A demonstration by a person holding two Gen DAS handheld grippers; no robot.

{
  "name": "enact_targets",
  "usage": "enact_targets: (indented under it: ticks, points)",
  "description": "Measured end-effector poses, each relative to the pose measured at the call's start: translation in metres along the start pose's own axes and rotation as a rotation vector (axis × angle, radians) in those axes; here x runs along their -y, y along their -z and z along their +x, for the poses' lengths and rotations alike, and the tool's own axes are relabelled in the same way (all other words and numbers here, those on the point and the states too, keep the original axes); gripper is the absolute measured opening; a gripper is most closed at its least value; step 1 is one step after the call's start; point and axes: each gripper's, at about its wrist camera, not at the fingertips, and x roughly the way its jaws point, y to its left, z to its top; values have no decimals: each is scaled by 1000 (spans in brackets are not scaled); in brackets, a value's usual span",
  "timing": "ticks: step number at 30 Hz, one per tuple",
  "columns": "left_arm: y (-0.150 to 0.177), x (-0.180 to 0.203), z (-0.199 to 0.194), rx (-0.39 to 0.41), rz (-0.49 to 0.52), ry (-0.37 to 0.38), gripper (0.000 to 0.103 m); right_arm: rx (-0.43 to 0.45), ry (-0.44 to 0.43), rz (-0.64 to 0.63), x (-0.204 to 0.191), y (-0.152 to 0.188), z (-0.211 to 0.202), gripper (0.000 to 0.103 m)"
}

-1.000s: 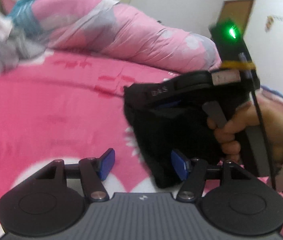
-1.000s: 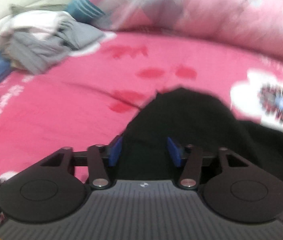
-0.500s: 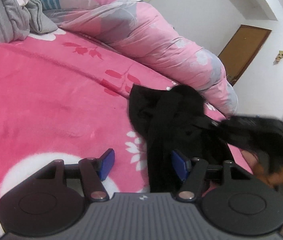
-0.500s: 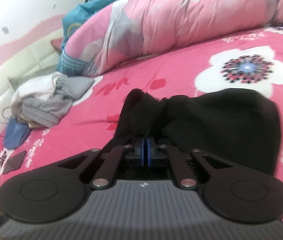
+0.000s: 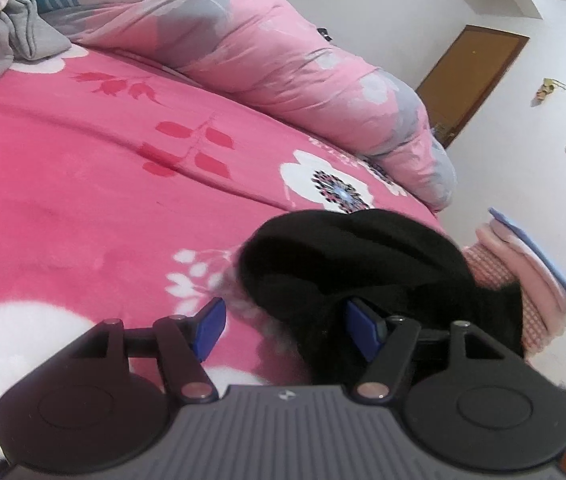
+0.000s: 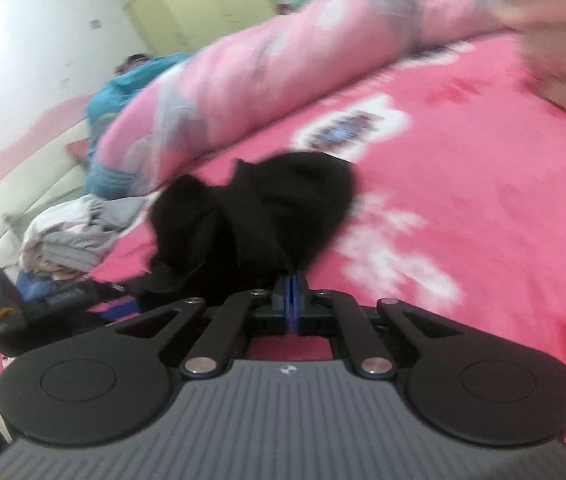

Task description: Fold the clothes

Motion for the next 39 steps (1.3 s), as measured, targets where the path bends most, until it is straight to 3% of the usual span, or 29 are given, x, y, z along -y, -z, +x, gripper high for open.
enact_targets:
  ticks: [4, 7, 11, 14, 17, 20, 22, 23, 26, 28, 29, 30, 31, 38, 39]
  points:
    - [-2, 7, -6, 13, 42, -54, 71, -14, 72, 81, 37, 22, -14, 0]
    - [-5, 16, -6, 11, 89, -96, 71, 1, 110, 34, 37, 23, -15, 0]
    - [0, 40, -6, 0, 200, -62, 76, 23, 181, -96, 29, 23, -14, 4]
    - [5, 57, 4, -27, 249, -19, 83, 61, 173, -131, 32, 22, -25, 5]
    - [6, 68, 20, -43, 253, -22, 80, 95, 126, -115, 38, 19, -32, 27]
    - [-1, 76, 30, -28, 235, -30, 51, 122, 66, -103, 39, 16, -33, 32]
    - [-9, 84, 33, -13, 244, -50, 20, 139, 25, -94, 39, 14, -34, 35]
    - [-14, 88, 34, -6, 249, -61, 12, 148, 4, -93, 39, 13, -34, 41]
    - [-28, 102, 29, 49, 262, -74, 7, 172, -69, -138, 25, 3, -26, 50]
    - [-35, 111, 21, 98, 278, -80, 6, 185, -66, -167, 19, -2, -27, 54]
    - [-39, 117, 17, 124, 286, -84, 5, 191, -64, -181, 15, -4, -28, 50]
    - [-43, 121, 13, 152, 294, -91, 5, 198, -62, -195, 12, -7, -28, 23]
    - [-47, 125, 8, 181, 302, -98, 5, 204, -61, -210, 9, -10, -29, 5]
    - [-89, 129, -28, 350, 312, -160, 4, 254, -53, -308, -15, -28, -34, 3]
    - [-96, 128, -35, 376, 306, -163, 4, 287, -83, -301, -17, -32, -46, 2]
